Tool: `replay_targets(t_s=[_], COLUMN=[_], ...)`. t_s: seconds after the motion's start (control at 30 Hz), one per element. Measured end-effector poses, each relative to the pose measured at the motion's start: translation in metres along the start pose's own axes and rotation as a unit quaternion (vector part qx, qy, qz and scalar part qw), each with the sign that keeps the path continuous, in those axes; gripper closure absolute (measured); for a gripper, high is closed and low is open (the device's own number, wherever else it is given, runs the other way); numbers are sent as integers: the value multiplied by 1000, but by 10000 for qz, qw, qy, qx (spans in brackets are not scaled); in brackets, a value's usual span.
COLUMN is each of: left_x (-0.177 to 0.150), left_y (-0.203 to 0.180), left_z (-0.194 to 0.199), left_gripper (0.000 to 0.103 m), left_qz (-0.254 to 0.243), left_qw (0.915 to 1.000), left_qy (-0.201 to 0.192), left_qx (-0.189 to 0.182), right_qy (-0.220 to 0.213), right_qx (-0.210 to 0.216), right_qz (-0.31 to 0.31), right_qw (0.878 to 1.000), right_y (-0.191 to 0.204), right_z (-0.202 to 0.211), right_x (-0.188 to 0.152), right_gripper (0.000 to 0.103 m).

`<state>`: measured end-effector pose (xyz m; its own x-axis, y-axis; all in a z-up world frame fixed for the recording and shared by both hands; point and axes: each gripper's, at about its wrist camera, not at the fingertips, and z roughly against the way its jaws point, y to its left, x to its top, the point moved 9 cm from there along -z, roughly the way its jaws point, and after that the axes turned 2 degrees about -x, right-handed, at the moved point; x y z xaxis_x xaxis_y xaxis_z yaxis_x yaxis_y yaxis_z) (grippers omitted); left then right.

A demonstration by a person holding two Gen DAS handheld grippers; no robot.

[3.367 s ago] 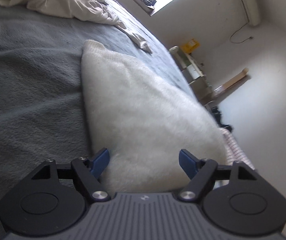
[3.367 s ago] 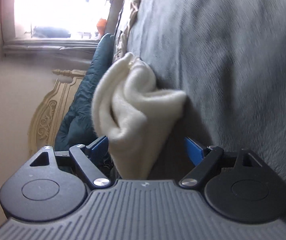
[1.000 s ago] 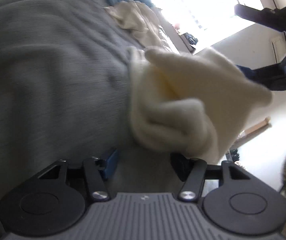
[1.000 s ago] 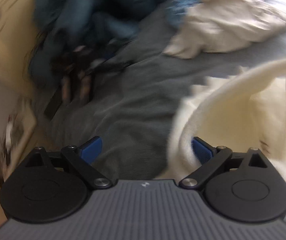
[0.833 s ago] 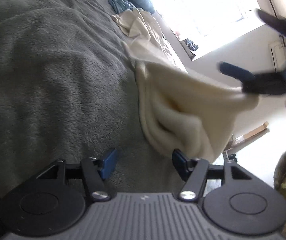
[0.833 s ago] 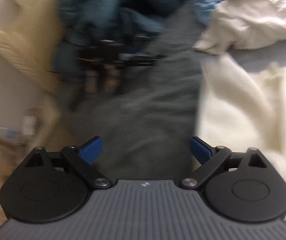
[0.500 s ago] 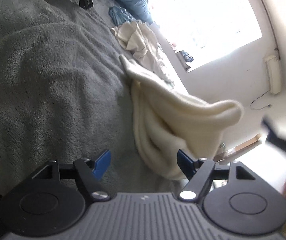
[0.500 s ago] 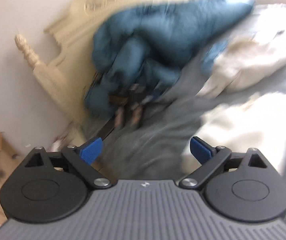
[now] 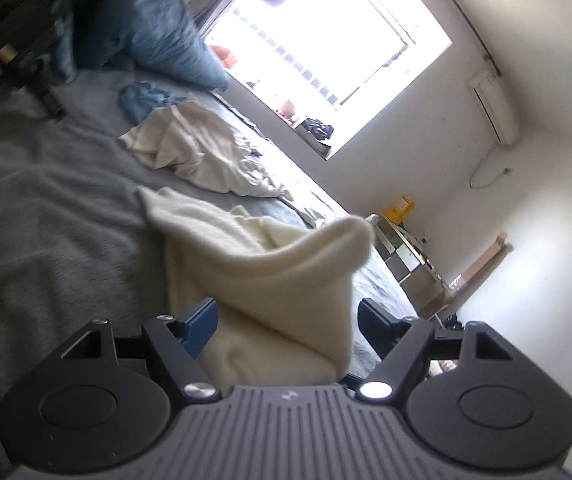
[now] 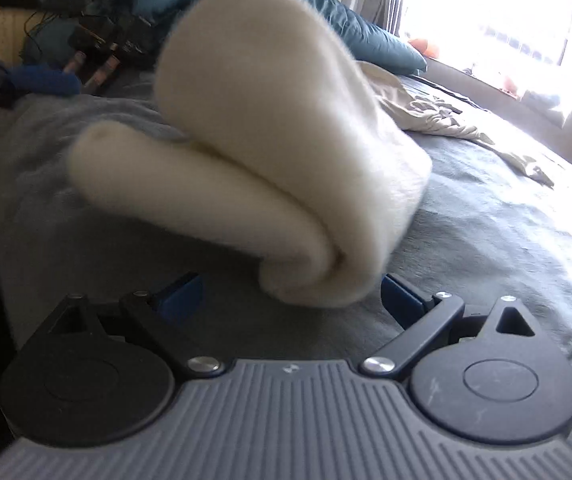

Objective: Fold clothes

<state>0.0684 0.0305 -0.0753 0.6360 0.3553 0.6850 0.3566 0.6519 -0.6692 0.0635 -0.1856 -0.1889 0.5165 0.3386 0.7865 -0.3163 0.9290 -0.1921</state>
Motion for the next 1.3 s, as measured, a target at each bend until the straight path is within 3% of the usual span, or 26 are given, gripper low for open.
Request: replay_targets(t_s=[0.17, 0.23, 0.3, 0.33, 0.4, 0.47, 0.53, 0.67, 0.73, 0.83, 0.93, 1.0, 1.07, 1.17, 1.27, 1.3], left_x=[-10, -19, -27, -29, -33, -35, -39, -48, -54, -61, -66, -68, -69, -65, -63, -63], left_y=[-3, 6, 15, 20, 28, 34, 39, 45, 47, 50, 48, 48, 48, 45, 43, 43], left_z=[-15, -19, -16, -15, -12, -11, -14, -20, -22, -25, -21, -19, -17, -16, -18, -18], left_gripper=[24, 25, 25, 25, 25, 25, 25, 25, 25, 25, 24, 23, 23, 23, 23, 23], left_qz=[-121, -48, -24, -15, 55, 142, 209, 201, 214, 304, 256, 218, 261, 308, 334, 344], left_qw=[9998, 9996, 9991, 9988, 9987, 9987, 9984, 9975, 9971, 9958, 9956, 9960, 9963, 9973, 9977, 9977], left_qy=[55, 137, 226, 251, 282, 334, 427, 617, 681, 814, 858, 823, 774, 641, 569, 554], left_qx=[120, 232, 368, 412, 412, 355, 292, 282, 267, 285, 261, 260, 258, 196, 180, 191], right_qy=[-22, -127, -261, -335, -466, -591, -652, -703, -562, -352, -451, -363, -170, 18, -499, -728], right_qx=[-533, -606, -810, -947, -1409, -1945, -2133, -2195, -2078, -2045, -2194, -2205, -2198, -1991, -1304, -975], right_qz=[-403, -397, -24, 265, 1076, 2029, 2979, 5029, 5395, 5598, 5310, 5106, 4837, 4122, 3052, 2713], right_qw=[9978, 9973, 9964, 9946, 9831, 9579, 9282, 8330, 8140, 8022, 8173, 8303, 8470, 8890, 9420, 9548], right_y=[-13, -16, -15, -14, -14, -19, -20, -2, -1, -11, -16, -26, -41, -60, -48, -38], right_z=[-32, -36, -29, -23, -10, 3, 14, 25, 19, 4, 17, 32, 48, 74, 102, 110], right_x=[3, 7, 12, 15, 20, 23, 21, -17, -44, -79, -74, -71, -69, -51, -6, 10], right_gripper=[9, 19, 52, 55, 70, 78, 78, 78, 78, 76, 66, 46, 45, 45, 43, 37])
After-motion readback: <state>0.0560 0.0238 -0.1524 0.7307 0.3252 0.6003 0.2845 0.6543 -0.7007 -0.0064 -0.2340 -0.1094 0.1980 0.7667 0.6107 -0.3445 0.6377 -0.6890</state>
